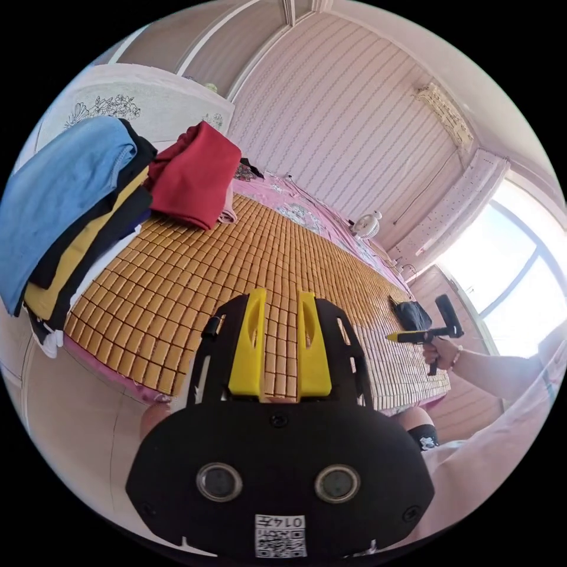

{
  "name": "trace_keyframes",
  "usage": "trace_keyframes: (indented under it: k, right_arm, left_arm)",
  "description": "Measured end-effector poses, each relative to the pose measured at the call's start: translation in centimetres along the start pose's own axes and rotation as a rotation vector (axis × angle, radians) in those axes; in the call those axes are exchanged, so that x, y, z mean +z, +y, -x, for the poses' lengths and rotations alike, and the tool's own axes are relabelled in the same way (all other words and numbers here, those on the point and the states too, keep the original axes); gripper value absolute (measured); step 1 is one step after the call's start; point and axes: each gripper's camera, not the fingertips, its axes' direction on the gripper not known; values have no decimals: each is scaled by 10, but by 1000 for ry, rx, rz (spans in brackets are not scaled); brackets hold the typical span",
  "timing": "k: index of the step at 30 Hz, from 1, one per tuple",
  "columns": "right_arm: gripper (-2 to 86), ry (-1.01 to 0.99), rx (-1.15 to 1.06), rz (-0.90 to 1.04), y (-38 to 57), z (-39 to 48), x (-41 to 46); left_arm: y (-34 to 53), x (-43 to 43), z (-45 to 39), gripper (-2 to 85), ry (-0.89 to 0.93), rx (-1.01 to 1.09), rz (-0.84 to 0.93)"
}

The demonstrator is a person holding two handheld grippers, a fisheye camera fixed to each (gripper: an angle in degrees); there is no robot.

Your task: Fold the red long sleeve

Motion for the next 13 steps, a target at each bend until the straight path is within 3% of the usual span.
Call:
trace_keyframes:
  k: [4, 7, 13]
  right_arm:
    - [90, 58, 426, -226, 191, -63, -61]
    - [92, 139, 616, -426, 292, -68, -88]
    - [100, 180, 717, -616, 374, -58, -83]
  left_arm:
    - [2, 20, -45, 87, 94, 45, 60]
    - [-4, 45, -91, 93, 176, 145, 107]
    - [-18, 105, -197, 92, 372, 387, 243]
